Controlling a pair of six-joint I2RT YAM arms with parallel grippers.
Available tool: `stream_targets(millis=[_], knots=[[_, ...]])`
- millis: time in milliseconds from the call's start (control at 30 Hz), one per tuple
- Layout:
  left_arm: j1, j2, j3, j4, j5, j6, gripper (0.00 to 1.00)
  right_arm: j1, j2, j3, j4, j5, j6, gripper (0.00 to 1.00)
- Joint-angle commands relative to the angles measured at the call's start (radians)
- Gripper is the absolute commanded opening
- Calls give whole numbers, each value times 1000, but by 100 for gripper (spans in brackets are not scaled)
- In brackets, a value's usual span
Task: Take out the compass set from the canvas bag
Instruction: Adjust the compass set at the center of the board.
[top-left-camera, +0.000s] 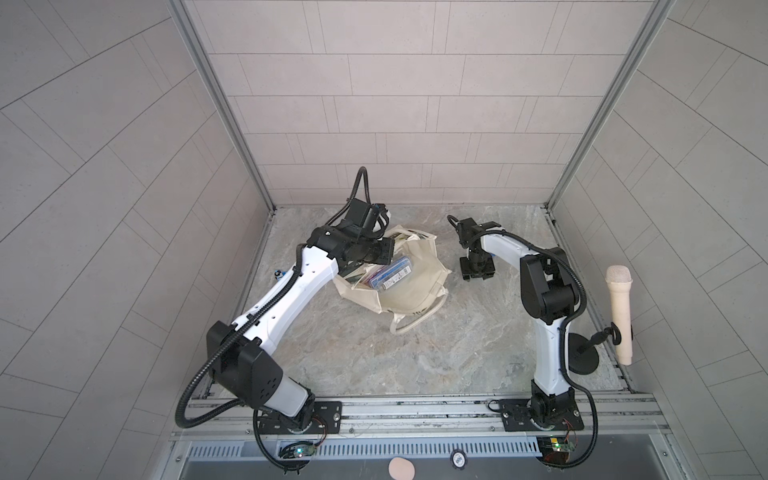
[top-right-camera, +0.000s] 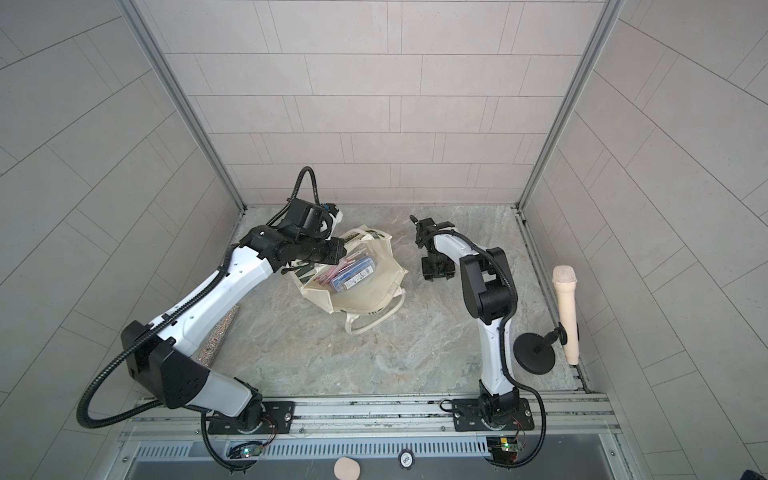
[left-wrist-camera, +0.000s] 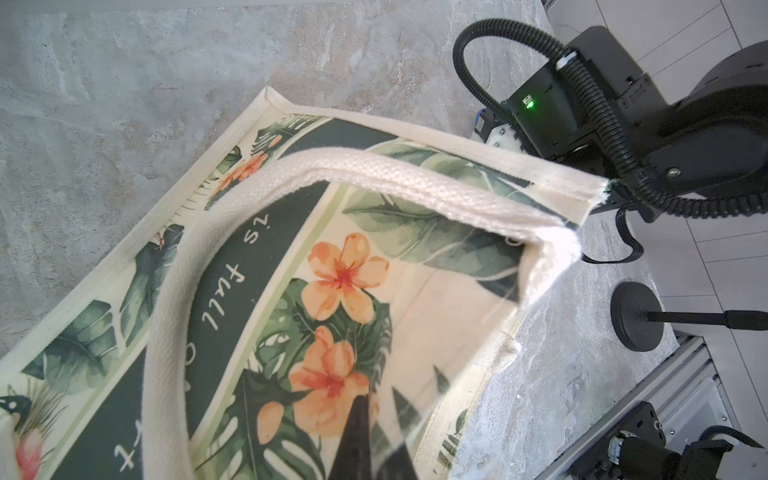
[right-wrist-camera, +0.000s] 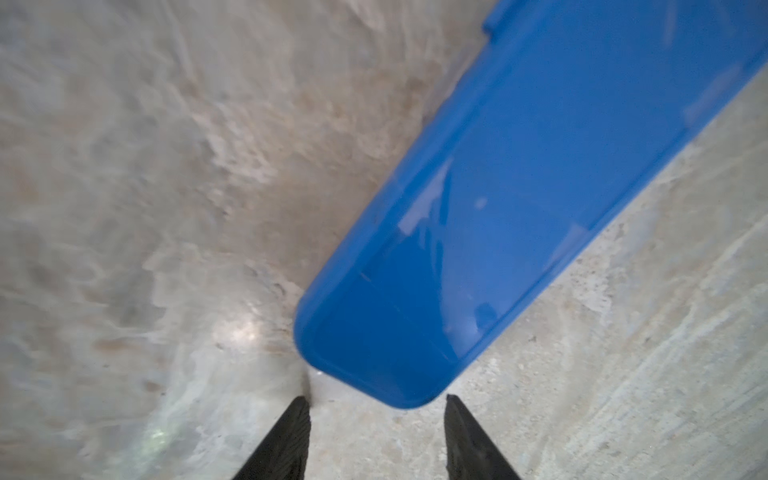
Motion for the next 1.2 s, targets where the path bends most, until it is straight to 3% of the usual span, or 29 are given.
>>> stream_targets(millis=[0,200,367,533,633,733,833,1033,1167], knots=[[8,-24,35,-52,-20,9,0,-9,-54,-49,-30,40,-26,57],[11,-36,19,-64,-35,21,0,1,-209,-125,10,-21,36,63],[14,-35,3,-65,23,-3,0,11,-329,-178,47,-72,104,64],[14,-78,-51,-40,34,-42,0,-2,-259,-87,50,-155,150,40],[14,-87,-75,-24,35,-60,0,-3,-175,12,41,-182,180,12],[14,-78,-77,-22,31,-61,0,-4,-72,139,2,-168,194,11],[14,-79,-88,-14,17,-59,0,-5,23,235,-19,-151,202,0],[15,-88,-115,-10,6,-58,0,-13,189,391,-52,-83,204,0],[17,-93,-121,-12,11,-57,0,-20,222,407,-64,-56,213,0]])
